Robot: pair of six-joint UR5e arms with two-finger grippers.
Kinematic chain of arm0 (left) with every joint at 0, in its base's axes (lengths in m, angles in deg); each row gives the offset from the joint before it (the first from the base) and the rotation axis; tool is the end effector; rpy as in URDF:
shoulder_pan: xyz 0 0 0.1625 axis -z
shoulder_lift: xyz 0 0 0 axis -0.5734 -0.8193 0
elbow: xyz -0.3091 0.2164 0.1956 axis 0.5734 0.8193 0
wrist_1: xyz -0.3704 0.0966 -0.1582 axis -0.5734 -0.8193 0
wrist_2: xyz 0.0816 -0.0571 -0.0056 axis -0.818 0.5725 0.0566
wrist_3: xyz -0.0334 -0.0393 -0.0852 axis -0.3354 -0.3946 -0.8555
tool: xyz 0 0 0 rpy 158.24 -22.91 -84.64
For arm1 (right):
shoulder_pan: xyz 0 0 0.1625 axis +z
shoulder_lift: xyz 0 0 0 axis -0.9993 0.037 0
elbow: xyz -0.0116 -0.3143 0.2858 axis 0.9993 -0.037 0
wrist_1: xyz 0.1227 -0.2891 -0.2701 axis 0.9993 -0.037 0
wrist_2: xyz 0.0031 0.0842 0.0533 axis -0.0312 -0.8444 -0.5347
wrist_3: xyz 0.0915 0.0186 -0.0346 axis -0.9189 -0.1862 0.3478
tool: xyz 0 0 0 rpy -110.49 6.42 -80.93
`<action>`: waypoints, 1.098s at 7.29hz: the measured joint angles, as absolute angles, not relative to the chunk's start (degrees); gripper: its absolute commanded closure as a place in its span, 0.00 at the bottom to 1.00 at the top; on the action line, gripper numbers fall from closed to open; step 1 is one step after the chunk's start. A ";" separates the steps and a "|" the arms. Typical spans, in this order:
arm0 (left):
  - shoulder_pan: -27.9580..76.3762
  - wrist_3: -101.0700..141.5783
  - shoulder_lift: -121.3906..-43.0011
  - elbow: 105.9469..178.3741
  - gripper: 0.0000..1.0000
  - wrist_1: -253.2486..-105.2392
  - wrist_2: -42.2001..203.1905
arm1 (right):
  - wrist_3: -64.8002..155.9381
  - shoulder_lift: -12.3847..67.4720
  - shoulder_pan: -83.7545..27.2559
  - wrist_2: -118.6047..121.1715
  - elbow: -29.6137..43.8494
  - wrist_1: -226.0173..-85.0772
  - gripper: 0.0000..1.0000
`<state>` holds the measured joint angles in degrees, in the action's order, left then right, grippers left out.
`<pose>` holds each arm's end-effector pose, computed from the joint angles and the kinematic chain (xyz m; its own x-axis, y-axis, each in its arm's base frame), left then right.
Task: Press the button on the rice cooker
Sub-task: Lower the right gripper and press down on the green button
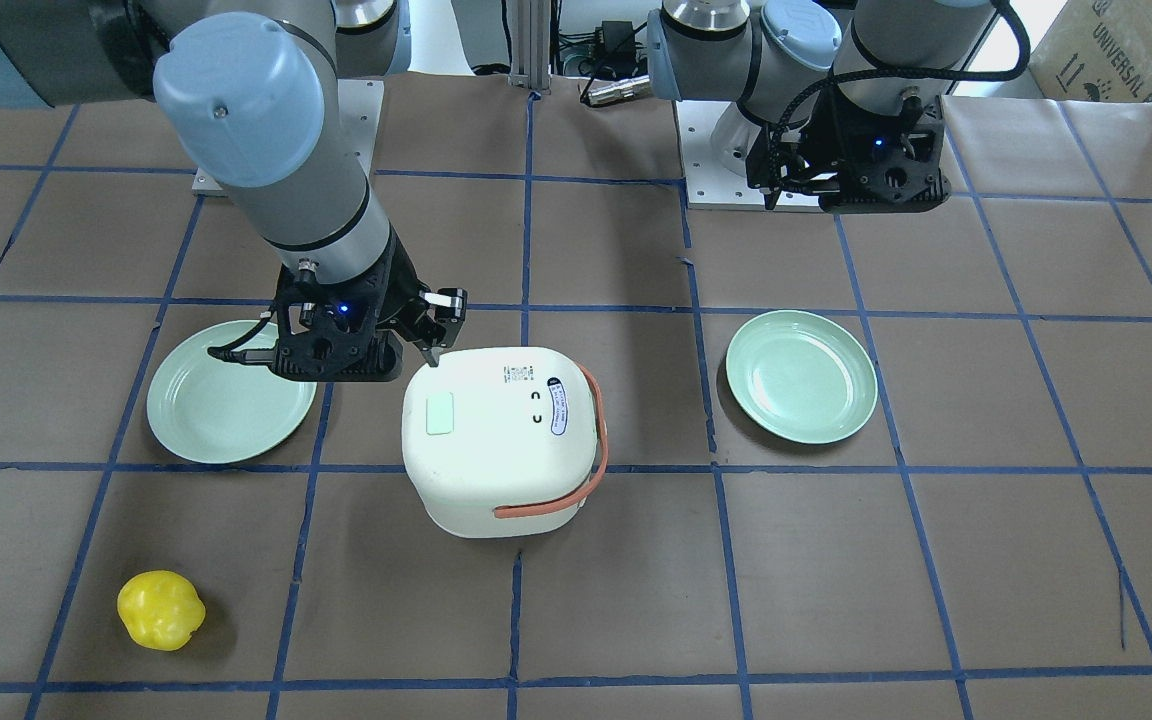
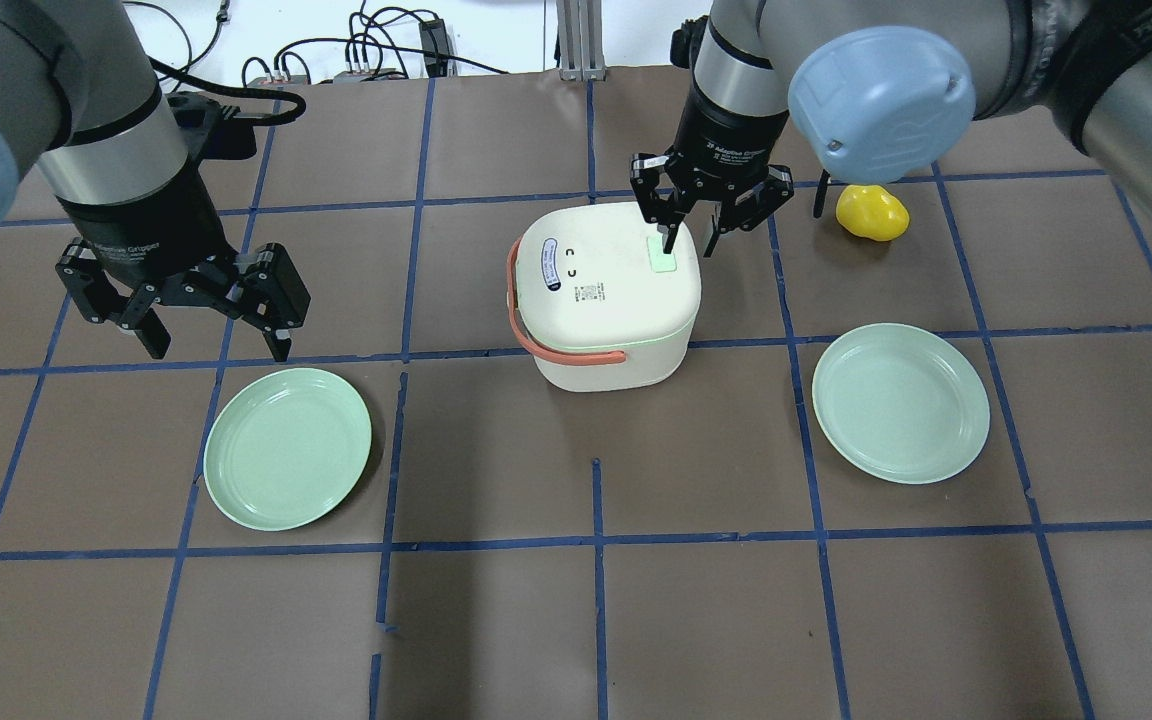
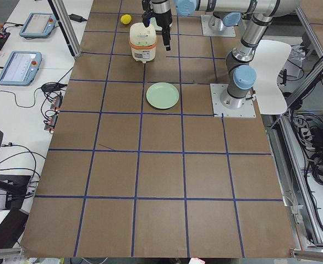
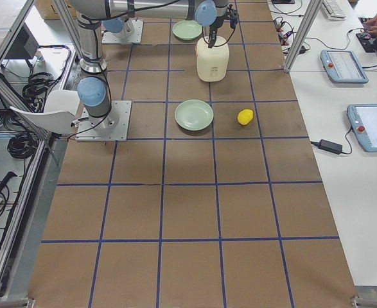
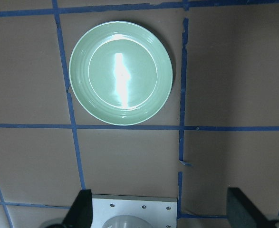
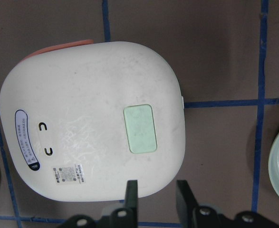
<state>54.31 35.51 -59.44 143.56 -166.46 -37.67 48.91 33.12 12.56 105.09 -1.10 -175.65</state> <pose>-0.1162 -0.4457 0.4739 -0.9936 0.0222 -0.1107 -0.0029 0.9753 0.2209 0.2537 -0.5529 0.4078 -0.9877 0.0563 -0.1461 0.0452 0.9959 0.0783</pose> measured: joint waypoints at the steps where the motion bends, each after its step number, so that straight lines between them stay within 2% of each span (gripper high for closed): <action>1: 54.31 35.51 -59.44 143.56 0.00 -166.44 -37.65 | 48.89 32.04 12.58 105.04 -1.17 -176.79 0.82; 8: 54.31 35.53 -59.44 143.56 0.00 -166.43 -37.70 | 49.26 28.06 12.42 105.16 -2.14 -181.98 0.82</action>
<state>54.31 35.53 -59.44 143.56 -166.43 -37.70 49.26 28.06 12.42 105.16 -2.14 -181.98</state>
